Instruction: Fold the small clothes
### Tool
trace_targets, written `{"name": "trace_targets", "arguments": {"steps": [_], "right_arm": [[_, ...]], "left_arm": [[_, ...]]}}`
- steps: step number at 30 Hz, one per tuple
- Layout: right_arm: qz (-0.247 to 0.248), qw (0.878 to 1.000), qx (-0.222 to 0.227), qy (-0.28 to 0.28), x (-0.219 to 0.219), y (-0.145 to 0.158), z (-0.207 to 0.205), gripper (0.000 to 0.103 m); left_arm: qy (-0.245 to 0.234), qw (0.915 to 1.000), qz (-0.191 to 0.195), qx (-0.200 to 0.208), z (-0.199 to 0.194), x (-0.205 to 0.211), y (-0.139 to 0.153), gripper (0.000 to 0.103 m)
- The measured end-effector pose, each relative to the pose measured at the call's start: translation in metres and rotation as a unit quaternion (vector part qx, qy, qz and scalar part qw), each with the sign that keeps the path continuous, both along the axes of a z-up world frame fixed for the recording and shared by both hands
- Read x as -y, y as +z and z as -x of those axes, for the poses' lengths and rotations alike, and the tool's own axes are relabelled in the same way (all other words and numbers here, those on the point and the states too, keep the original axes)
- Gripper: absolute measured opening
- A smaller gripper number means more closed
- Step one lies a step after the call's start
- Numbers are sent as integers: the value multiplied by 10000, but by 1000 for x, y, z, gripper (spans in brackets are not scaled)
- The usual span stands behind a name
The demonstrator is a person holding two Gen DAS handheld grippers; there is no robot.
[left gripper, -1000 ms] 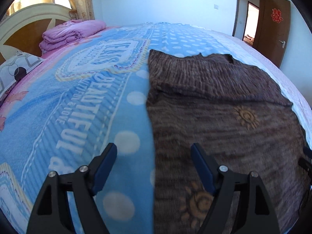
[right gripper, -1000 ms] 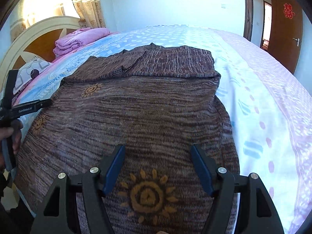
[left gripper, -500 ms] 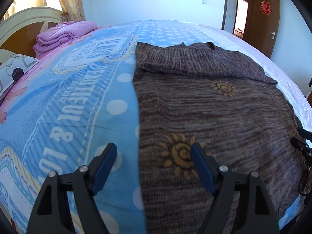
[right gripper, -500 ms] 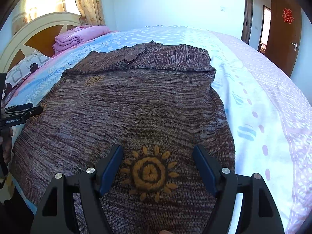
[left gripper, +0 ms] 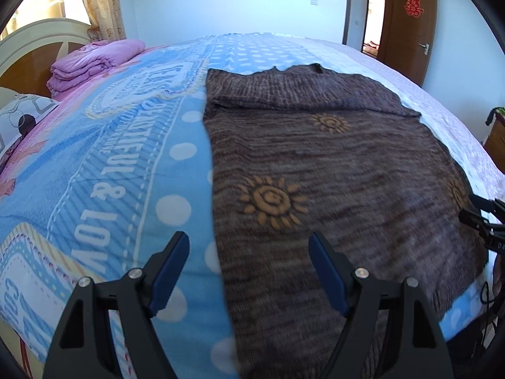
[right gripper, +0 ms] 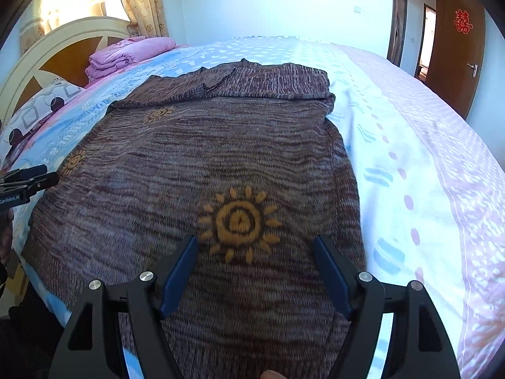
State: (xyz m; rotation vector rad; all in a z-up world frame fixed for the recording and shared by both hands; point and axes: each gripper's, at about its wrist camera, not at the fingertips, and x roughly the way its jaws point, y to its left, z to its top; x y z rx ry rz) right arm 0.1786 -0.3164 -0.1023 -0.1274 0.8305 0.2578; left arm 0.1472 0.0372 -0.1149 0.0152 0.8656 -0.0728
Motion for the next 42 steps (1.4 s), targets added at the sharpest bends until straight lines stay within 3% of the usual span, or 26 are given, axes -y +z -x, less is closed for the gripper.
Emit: {"name": "trace_targets", "arguments": {"steps": [9, 14, 19, 22, 26, 27, 28, 30, 37, 42], "right_arm": [[-45, 9999, -75, -90, 14, -3, 28, 75], [138, 9999, 51, 7, 12, -9, 43, 75], [91, 9999, 85, 0, 13, -10, 46, 75], [95, 9999, 120, 7, 14, -11, 48, 75], [95, 9998, 147, 13, 13, -11, 50, 75], [71, 9999, 140, 12, 14, -11, 50, 75], [50, 9999, 130, 15, 15, -10, 50, 75], [-14, 9999, 103, 20, 17, -8, 50, 75], [-283, 9989, 69, -355, 48, 5, 55, 75], [-538, 9966, -104, -612, 75, 5, 63, 75]], "left_arm": [[-140, 9996, 55, -229, 41, -1, -9, 80], [-62, 9985, 391, -378, 56, -11, -13, 68], [-47, 9938, 950, -568, 65, -16, -15, 48], [-78, 9920, 1082, -648, 71, -13, -18, 47], [-99, 9921, 973, -781, 75, -7, -24, 46], [-87, 9927, 914, -777, 75, -6, -24, 39], [-68, 9933, 865, -761, 76, -6, -23, 25], [-148, 9918, 994, -793, 77, -7, -23, 10], [-196, 9919, 1094, -613, 80, -12, -9, 8], [-205, 9889, 1257, -761, 76, -15, -16, 8]]}}
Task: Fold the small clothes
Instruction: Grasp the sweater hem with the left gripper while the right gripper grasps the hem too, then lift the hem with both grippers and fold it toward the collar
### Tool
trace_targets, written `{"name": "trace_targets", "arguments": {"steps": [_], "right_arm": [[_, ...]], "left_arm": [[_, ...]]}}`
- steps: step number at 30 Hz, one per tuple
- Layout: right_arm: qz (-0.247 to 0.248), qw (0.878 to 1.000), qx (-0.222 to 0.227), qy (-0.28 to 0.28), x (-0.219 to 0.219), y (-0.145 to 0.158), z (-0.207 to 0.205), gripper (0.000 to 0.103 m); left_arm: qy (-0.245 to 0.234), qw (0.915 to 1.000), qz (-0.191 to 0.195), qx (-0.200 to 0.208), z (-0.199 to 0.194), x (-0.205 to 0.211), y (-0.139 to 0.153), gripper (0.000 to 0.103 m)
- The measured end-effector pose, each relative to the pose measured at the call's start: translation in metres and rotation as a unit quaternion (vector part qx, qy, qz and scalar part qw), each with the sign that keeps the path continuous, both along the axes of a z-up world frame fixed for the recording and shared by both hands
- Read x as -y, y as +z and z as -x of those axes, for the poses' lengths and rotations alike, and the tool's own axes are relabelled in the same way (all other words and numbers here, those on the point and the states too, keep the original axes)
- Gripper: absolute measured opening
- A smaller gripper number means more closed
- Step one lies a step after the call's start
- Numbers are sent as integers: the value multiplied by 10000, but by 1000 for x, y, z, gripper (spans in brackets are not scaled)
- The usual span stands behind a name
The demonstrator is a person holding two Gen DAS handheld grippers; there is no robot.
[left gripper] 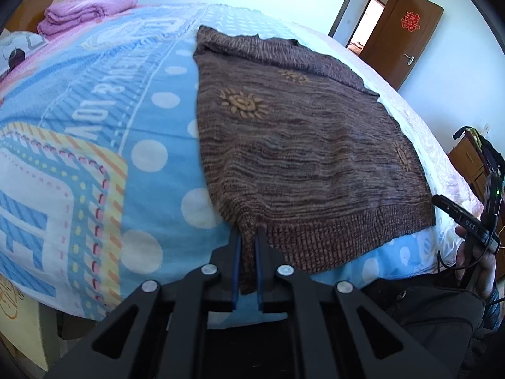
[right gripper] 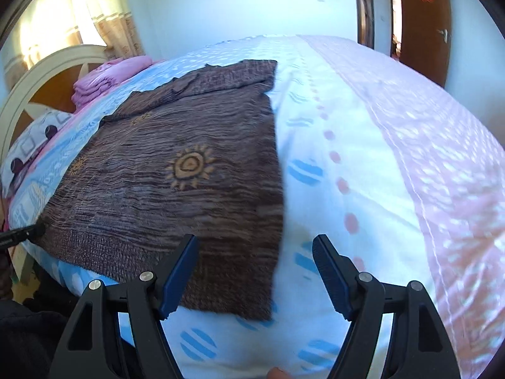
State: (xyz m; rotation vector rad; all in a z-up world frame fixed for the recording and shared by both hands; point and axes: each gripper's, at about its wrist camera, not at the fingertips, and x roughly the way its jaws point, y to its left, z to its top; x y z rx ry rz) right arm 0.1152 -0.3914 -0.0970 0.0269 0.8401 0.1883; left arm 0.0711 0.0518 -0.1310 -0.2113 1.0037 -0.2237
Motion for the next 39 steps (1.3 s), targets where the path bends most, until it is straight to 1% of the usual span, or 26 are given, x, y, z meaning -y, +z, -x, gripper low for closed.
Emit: {"name": "trace_targets", "arguments": {"steps": [4, 5, 6, 8, 9, 11, 12, 13, 14, 15, 16, 17, 18, 19, 21, 23, 25, 27, 29, 31, 34, 36, 39], "right_arm": [[-84, 9999, -85, 0, 6, -5, 6, 74], [-132, 9998, -147, 34, 6, -8, 6, 71], [-167, 9996, -201, 62, 5, -10, 6, 66], [-141, 9995, -249, 127, 1, -14, 8, 63], [-54, 9995, -254, 182, -3, -15, 9, 57], [102, 9994, -256, 216, -6, -16, 12, 40], [116, 9993, -259, 229, -6, -17, 12, 23], [80, 9992, -276, 267, -5, -17, 12, 12], [-24, 9990, -310, 329, -4, -16, 13, 7], [-184, 9985, -337, 394, -1, -14, 14, 6], [-237, 9984, -330, 406, 0, -13, 15, 5], [-300, 9983, -275, 427, 2, -11, 17, 5], [-451, 9978, -155, 463, 6, -5, 21, 5], [-556, 9973, -76, 479, 8, -1, 24, 5], [-838, 9951, 218, 487, 17, 14, 33, 4], [-1028, 9932, 347, 428, 24, 21, 36, 4], [-1425, 9881, 458, 355, 33, 30, 38, 4], [-1664, 9836, 614, 335, 39, 39, 41, 4], [-1841, 9799, 699, 306, 44, 45, 40, 4], [-2033, 9764, 675, 270, 47, 46, 36, 4], [-2272, 9718, 611, 158, 48, 44, 30, 4], [-2390, 9687, 659, 147, 47, 50, 27, 4], [-2268, 9701, 855, 144, 43, 66, 24, 4]], "left_arm": [[26, 9999, 91, -56, -2, -2, -3, 8], [25, 9999, 96, -55, -2, -1, -3, 8], [9, 9999, 95, -46, -2, -1, -3, 8], [-36, 10000, 88, -28, -1, 1, -2, 8], [-69, 9999, 78, -19, -1, 2, -3, 8], [-101, 9999, 19, -2, -2, 4, -4, 8], [-107, 9999, 13, -4, -2, 3, -5, 8], [-105, 9999, 36, -9, -2, 2, -5, 8], [-115, 9999, 56, -3, -2, 1, -3, 8], [-133, 9999, 92, 30, -2, 0, -1, 8], [-150, 9997, 160, 80, -2, -2, 3, 8], [-154, 9993, 300, 137, -1, -6, 8, 8], [-139, 9987, 441, 198, -1, -11, 14, 8], [-119, 9982, 514, 276, 0, -15, 20, 8], [-83, 9972, 613, 431, 2, -22, 30, 8], [-63, 9957, 804, 455, 3, -27, 36, 8], [-68, 9944, 931, 501, 4, -29, 41, 8], [-87, 9927, 1053, 588, 5, -31, 47, 8], [-110, 9919, 1053, 699, 6, -31, 53, 8], [-121, 9918, 1015, 762, 2, -30, 54, 8], [-89, 9918, 1045, 735, -7, -33, 52, 8], [-41, 9911, 1108, 732, -11, -37, 53, 7], [-28, 9904, 1092, 850, -21, -41, 59, 8]]}}
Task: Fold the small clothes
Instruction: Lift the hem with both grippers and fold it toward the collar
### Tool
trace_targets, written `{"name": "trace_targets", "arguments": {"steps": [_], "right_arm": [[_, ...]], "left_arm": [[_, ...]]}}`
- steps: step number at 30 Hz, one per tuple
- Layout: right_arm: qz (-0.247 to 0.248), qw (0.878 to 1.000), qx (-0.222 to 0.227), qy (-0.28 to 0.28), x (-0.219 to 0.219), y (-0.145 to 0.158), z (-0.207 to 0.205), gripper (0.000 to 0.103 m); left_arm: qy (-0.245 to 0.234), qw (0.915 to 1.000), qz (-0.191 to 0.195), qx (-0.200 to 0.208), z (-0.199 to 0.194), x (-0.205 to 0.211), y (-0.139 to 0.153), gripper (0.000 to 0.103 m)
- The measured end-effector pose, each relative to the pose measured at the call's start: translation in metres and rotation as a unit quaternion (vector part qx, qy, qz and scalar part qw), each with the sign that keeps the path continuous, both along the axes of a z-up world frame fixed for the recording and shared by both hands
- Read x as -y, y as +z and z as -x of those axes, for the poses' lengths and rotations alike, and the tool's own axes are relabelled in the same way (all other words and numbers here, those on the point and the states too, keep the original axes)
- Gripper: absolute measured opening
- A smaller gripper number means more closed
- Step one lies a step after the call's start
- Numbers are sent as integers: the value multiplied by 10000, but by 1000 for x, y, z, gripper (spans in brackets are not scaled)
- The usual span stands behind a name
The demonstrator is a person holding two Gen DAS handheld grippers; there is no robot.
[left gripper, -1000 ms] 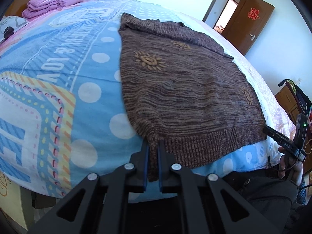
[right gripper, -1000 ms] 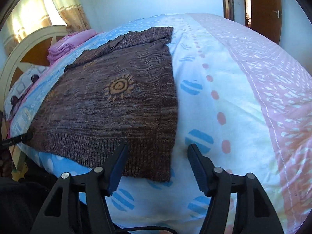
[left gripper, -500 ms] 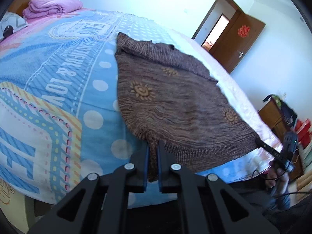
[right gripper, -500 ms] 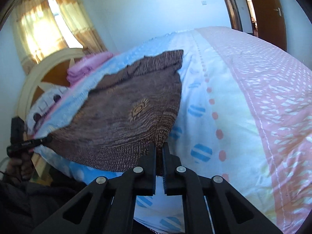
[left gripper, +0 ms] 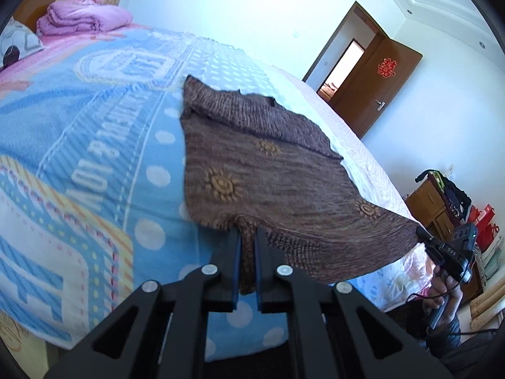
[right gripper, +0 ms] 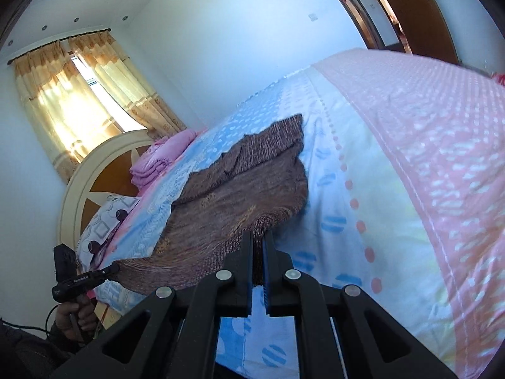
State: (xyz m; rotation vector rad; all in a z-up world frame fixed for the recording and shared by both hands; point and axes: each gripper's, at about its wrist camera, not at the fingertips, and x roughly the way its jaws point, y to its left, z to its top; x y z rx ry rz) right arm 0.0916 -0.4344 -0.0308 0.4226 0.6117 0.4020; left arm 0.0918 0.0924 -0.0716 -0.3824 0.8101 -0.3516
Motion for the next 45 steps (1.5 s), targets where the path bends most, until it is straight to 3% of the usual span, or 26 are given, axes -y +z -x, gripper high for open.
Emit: {"name": "trace_targets", "arguments": {"steps": [10, 16, 33, 45], "right_arm": [[409, 9976, 530, -158, -22, 42, -54, 4], [470, 9970, 574, -202, -30, 54, -94, 4], [747, 9945, 633, -375, -58, 85, -207, 4], [1033, 9931, 295, -475, -75, 66, -294, 4]], "left_arm": [[61, 9989, 155, 443, -56, -2, 27, 8], [192, 9978, 314, 545, -88, -10, 34, 8], [397, 9968, 159, 680, -184, -20, 53, 7], [552, 9977, 38, 393, -251, -21, 31, 8]]}}
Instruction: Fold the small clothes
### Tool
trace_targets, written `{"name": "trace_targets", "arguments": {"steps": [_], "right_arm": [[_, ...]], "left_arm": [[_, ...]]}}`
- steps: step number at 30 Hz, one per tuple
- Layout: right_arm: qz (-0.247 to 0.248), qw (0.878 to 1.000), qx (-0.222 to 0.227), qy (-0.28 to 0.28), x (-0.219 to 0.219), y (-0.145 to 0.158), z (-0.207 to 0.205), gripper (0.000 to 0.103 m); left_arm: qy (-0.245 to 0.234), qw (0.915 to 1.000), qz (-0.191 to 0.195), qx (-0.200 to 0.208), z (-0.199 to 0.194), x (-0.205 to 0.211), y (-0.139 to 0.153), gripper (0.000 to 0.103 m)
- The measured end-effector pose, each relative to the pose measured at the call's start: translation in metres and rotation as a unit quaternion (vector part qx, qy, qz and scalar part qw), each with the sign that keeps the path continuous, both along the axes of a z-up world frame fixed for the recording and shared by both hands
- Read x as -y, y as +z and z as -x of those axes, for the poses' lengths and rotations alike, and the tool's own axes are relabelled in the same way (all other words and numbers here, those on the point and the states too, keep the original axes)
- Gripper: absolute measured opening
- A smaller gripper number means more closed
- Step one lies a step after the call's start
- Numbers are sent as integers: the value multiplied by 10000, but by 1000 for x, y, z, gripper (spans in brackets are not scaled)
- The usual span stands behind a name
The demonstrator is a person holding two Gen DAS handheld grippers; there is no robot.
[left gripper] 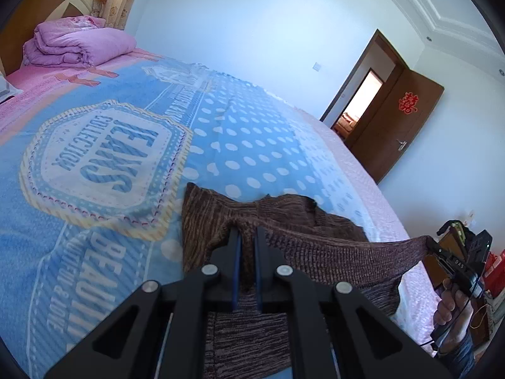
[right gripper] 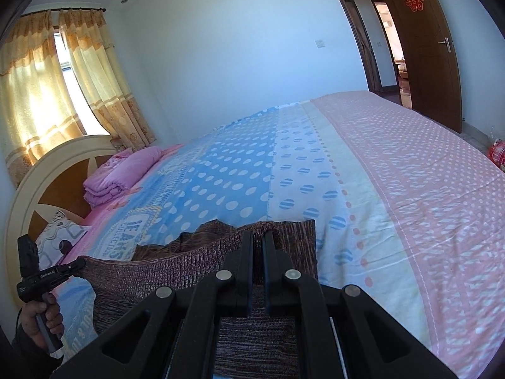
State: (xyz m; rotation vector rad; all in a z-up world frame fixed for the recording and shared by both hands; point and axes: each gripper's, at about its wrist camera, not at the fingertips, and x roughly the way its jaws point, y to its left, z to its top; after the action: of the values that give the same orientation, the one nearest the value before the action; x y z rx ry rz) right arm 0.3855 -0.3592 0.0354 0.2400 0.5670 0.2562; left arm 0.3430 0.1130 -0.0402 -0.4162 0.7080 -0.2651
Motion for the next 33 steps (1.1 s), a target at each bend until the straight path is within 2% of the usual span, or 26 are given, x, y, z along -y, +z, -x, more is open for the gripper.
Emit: {"name": "trace_targets", "arguments": {"steps": [4, 9, 13, 14, 15, 16, 17, 18, 22, 24, 25, 28, 30, 31, 33], "right_arm": [[99, 9995, -268, -128, -4, -21, -32, 4], [471, 9963, -696, -200, -16, -62, -74, 4], [836, 9922, -909, -185, -20, -87, -94, 8], [913, 9914, -924, -156, -21, -89, -93, 13], [978, 9906, -946, -134, -20, -91, -90, 36], [1022, 9900, -968, -83, -21, -92, -87, 65], [1077, 9892, -987, 74, -21, -93, -82, 72], [1172, 9882, -964, 196, -23, -93, -77, 73], [2092, 9731, -905, 339, -37, -99, -67, 73], [2499, 9631, -934, 364, -45, -105, -72, 73], [2624, 9599, -929, 336, -46, -106, -76, 72], [2759, 9570, -887, 165, -48, -98, -98, 73], [2842, 9552, -820, -71, -48, -86, -119, 73], [2874, 9543, -797, -191, -47, -81, -125, 73], [2718, 9585, -687, -518, -39, -65, -142, 73]], "left_arm": [[63, 9994, -291, -165, -26, 7, -20, 8], [122, 9952, -863, -443, -56, 21, -53, 8], [282, 9901, -1230, -608, -59, 24, -65, 17], [268, 9897, -1286, -565, -55, 24, -63, 20], [211, 9888, -1388, -505, -48, 24, -61, 31], [152, 9868, -1547, -456, -41, 26, -59, 49], [104, 9840, -1738, -380, -33, 27, -57, 59], [35, 9807, -1939, -246, -22, 29, -55, 72], [-436, 9613, -2721, -88, -8, 47, -62, 73], [-501, 9396, -3382, -138, -13, 61, -72, 73], [-460, 9332, -3562, -128, -17, 66, -74, 73], [-195, 9330, -3590, -167, -46, 65, -70, 75], [188, 9285, -3706, -168, -71, 60, -64, 75], [367, 9314, -3615, -211, -81, 55, -60, 75], [592, 9442, -3228, -293, -97, 40, -48, 78]]}}
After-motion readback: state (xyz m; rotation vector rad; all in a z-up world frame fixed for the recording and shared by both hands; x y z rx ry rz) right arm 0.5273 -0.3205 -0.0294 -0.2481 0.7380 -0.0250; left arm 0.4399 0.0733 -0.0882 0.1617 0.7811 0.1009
